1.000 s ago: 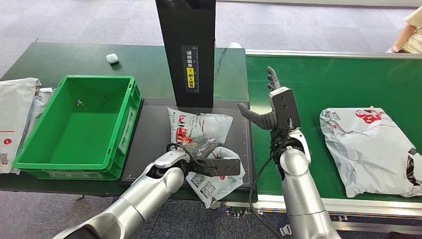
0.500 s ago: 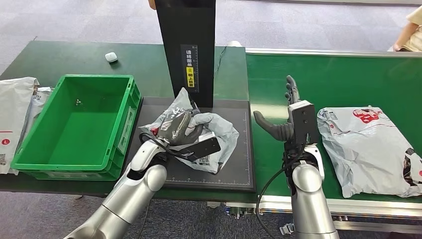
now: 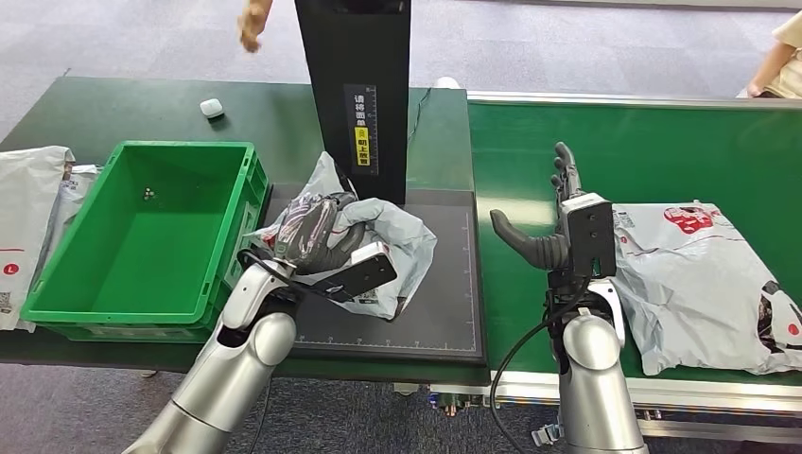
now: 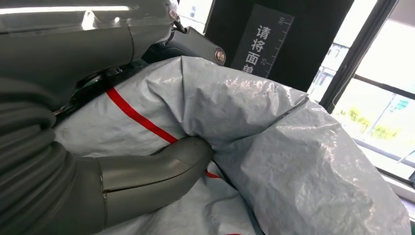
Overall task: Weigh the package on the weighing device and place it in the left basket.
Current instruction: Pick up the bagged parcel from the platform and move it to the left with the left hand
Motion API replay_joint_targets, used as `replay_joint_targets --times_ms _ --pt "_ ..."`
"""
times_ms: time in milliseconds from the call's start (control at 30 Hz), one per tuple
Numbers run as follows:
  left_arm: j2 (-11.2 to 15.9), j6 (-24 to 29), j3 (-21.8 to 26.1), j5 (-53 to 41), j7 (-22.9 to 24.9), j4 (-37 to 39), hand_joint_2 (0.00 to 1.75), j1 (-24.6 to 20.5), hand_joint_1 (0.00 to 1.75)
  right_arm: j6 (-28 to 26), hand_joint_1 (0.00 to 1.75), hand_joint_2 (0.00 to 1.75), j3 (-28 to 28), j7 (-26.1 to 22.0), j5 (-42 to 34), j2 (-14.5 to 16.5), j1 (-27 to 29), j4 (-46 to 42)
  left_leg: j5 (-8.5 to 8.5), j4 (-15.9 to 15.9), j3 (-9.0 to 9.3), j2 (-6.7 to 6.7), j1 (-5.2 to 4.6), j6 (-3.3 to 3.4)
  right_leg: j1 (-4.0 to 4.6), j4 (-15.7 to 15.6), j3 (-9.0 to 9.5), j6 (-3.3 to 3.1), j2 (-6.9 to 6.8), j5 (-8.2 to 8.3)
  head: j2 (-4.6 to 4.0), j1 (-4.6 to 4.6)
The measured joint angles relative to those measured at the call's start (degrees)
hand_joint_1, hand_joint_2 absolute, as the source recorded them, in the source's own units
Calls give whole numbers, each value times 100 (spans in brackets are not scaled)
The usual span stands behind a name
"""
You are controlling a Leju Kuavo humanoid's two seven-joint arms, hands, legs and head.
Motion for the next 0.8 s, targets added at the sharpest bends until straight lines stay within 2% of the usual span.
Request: replay_joint_targets --times_ms 600,633,700,767,800 --pt "51 4 24 -89 81 -44 175 9 175 8 0 175 -7 -7 -14 -1 1 1 0 -1 -7 -2 0 0 1 1 -1 0 -2 0 0 0" --pt "150 39 52 -263 252 -5 175 -72 175 20 0 175 -4 -27 -45 -9 -11 7 2 -3 -12 -3 3 -3 3 4 -3 -2 -1 2 0 9" --pt "660 345 309 -731 1070 485 175 -574 175 26 0 175 37 -105 -152 -35 -85 60 10 -5 -19 30 7 -26 11 14 -23 -29 31 20 0 43" --pt "1283 819 1000 -981 2039 1343 175 -1301 175 -2 0 175 102 -178 -246 -68 -168 145 14 -5 -20 112 16 -58 19 21 -63 -67 109 50 0 59" --pt "1511 999 1429 -1023 2328 1728 175 -1601 175 -17 0 175 121 -193 -271 -91 -188 182 18 -5 -21 144 22 -70 23 21 -79 -78 139 60 0 52"
